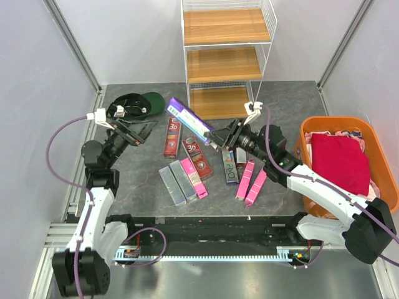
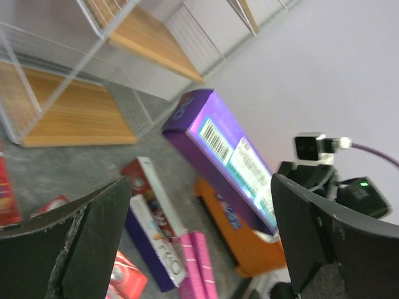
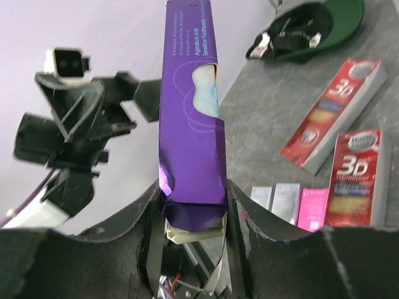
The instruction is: Place and organize the toothpastes onto the shelf
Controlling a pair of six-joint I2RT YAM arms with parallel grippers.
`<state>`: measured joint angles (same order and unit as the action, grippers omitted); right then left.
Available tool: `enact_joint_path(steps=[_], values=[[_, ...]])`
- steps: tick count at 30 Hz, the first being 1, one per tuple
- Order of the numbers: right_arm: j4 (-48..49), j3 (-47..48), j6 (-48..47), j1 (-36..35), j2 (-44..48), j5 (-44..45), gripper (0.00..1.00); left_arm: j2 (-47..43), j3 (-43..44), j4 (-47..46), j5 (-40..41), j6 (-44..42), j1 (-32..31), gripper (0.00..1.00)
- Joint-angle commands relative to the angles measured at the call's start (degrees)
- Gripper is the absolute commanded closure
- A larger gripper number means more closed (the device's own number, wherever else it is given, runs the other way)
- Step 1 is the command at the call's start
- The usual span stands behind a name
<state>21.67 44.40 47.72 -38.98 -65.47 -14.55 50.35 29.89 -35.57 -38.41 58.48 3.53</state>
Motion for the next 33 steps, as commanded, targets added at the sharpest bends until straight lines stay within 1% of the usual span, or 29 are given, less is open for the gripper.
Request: enact_joint_path(steps=[1,2,5,11,19,23,29,33], values=[[-0.49,7.88,-2.46,1.45,1.23,2.33,0.67,-6.04,4.03,23.67,10.72,-16.46,0.16,0.0],[-1.36,8.94,-2.46,2.32,1.05,2.5,0.67,-6.83,4.21,24.66,12.29,-17.77,0.16,0.0],[-2.16,13.16,-2.11,4.69,0.0,2.86,0.67,-7.28,4.21,26.95,13.1,-19.1,0.25,0.01],[-2.95,23.17,-1.32,9.26,-3.17,3.82,0.67,-6.93,2.99,27.13,12.05,-18.93,0.16,0.01],[-4.97,31.97,-0.88,13.92,-7.82,7.95,0.66,-6.84,0.96,27.05,11.34,-19.02,0.16,0.01],[-4.62,37.32,0.09,15.25,-11.34,8.48,0.66,-6.67,0.52,26.87,10.91,-18.93,0.25,0.01],[-1.99,42.16,3.07,16.04,-17.4,9.01,0.65,-6.75,0.08,26.87,10.99,-19.19,0.16,0.01],[-0.93,45.24,5.62,16.04,-22.32,10.94,0.64,-6.93,-0.01,26.96,10.99,-19.19,0.16,0.01]])
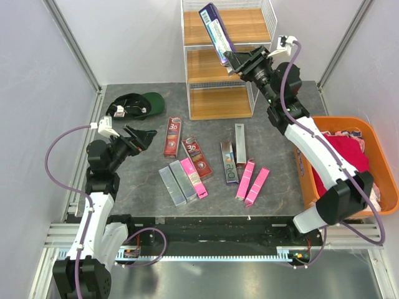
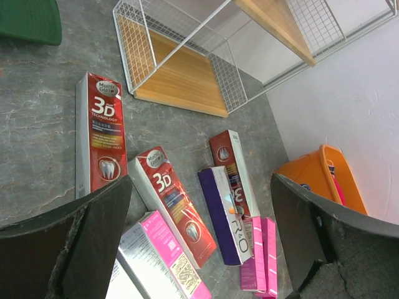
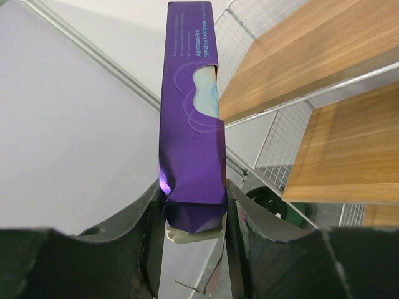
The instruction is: Place and organize the toothpastes onto the shelf
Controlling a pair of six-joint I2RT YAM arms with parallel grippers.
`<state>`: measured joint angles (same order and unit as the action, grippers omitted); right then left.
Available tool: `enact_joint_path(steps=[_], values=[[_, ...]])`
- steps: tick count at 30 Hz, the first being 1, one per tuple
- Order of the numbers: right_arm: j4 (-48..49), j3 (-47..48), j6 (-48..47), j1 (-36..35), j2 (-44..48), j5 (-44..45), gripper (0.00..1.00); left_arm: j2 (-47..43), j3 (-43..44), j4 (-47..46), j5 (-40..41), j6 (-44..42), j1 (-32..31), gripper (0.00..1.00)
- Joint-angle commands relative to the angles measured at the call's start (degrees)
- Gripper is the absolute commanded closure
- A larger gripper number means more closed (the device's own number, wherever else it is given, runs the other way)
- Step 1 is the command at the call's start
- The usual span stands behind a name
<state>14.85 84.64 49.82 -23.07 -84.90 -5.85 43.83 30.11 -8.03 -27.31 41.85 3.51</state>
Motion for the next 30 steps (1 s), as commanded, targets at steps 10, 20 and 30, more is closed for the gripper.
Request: enact_joint_path(steps=[10,20,30], values=[[11.16,10.63,13.98,-0.48,-11.33,5.5,0.66,-0.94,-1.37,-0.76,-0.2,-2.12,0.18,0.01],[8.97,20.46,16.09,-4.61,-19.07,11.47,0.63,-1.56,-2.42,-1.02,-0.55,-1.5,0.1,0.01],[4.4,29.34,17.24,-6.9,-25.21,17.09,0.53,-2.61,-3.21,-0.93,-1.08,-0.8,0.1,0.01]])
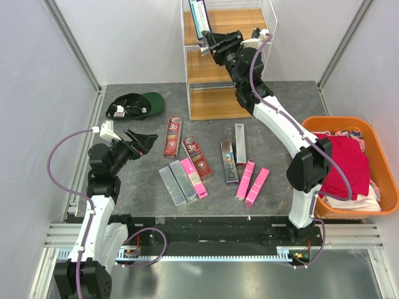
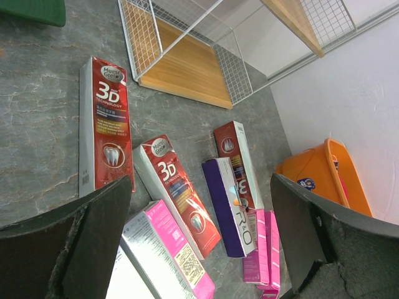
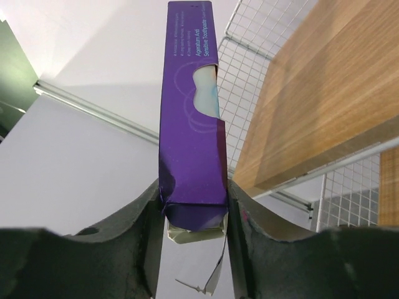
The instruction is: Place and organize the toothpastes onto the shelf
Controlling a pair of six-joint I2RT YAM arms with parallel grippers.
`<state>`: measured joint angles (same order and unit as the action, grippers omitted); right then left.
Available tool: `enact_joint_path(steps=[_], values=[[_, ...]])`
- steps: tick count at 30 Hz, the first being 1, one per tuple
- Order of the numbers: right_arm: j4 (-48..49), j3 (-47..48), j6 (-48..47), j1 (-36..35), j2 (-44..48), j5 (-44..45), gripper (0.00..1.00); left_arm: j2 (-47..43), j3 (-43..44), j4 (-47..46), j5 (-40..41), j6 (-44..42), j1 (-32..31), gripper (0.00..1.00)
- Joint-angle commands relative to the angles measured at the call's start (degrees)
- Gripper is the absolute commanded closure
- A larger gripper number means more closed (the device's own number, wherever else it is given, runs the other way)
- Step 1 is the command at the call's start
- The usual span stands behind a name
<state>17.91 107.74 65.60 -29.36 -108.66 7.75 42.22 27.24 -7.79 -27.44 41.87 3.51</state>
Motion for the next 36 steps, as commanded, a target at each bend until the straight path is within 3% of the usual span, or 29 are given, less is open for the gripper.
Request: enact_joint_path(steps=[1,7,12,18,26,36], values=[[0.9,7.03,1.37,-0.95,-1.99,3.94,0.49,-1.17,-0.35,-1.17,-1.12,-0.65,0.1,0.01],[-2.0,11.34,1.28,-1.83,-4.62,6.66,0.27,-1.7,-0.44,-0.56,-1.12,-0.47,0.18,0.02],[-3.84,14.95,1.63,-1.84,-7.18,5.44,0.22,-2.23,-0.53,-0.29,-1.3,-0.38,0.1,0.02],[-3.41,11.09,0.32,-1.84,-5.16,4.82,0.22,-3.1,-0.35,0.58,-1.47,-0.73,0.1,0.02],[-4.29,9.42,-7.84,-1.84,-0.94,1.49,0.22,-3.46,-0.61,1.2,-1.39,-0.91,0.18,0.02],[-1.56,-14.37,-17.78,-1.92,17.5,2.89,0.19,-2.58,-0.61,1.99,-2.0,-2.14,0.1,0.0]])
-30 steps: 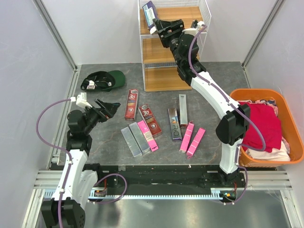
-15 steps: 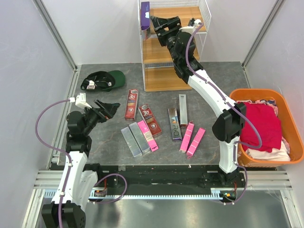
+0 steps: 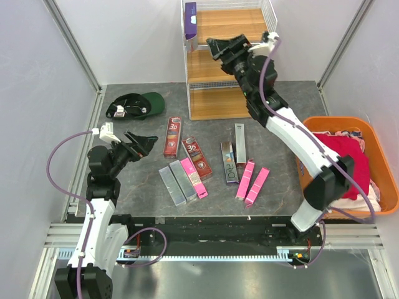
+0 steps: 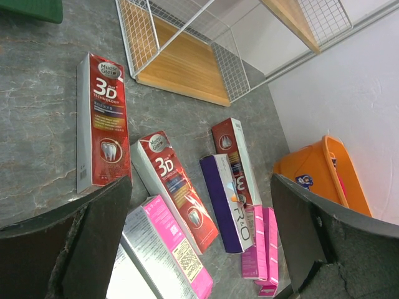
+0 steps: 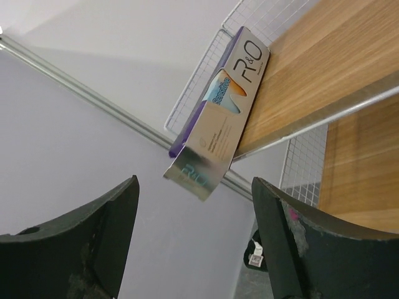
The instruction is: Place and organize the toothpastes onto the shelf
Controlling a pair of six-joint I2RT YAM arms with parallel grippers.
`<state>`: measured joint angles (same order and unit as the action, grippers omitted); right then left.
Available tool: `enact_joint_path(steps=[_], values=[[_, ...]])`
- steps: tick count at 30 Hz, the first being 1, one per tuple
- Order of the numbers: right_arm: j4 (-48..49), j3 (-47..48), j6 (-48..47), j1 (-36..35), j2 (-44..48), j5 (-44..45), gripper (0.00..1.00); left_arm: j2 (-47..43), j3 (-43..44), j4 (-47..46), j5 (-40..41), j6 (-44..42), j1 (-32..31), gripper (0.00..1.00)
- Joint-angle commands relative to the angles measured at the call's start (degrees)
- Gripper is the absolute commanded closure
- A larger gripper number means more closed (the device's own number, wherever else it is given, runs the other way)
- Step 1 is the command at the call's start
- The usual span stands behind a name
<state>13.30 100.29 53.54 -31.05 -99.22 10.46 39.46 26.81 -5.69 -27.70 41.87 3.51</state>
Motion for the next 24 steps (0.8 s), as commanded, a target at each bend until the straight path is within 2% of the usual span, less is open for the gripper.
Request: enact_joint_path(steps=[1,6,11,16,24], values=[[2.96,-8.86,-7.12,-0.24,11.12,0.09,0.19,0.26,-0.18,-0.11,-1.74,-2.23,0.18,0.0],[1.56,-20.81,-10.2,-0.24,19.23,0.61,0.18,1.84,-0.09,0.07,-2.0,-2.49,0.01,0.0],[-3.88,-24.35,-13.01,-0.33,23.45,0.09,0.18,3.78,0.09,-0.63,-2.62,-2.14,-0.08,0.0],[-5.56,-32.78,-14.34,-0.33,27.85,0.35,0.18,6.5,0.26,-1.95,-1.83,-1.7,-2.89,0.0],[-11.36,-46.56,-15.92,-0.33,32.15,-0.44,0.17,14.67,2.9,-5.02,1.77,-1.26,-12.98,0.0]])
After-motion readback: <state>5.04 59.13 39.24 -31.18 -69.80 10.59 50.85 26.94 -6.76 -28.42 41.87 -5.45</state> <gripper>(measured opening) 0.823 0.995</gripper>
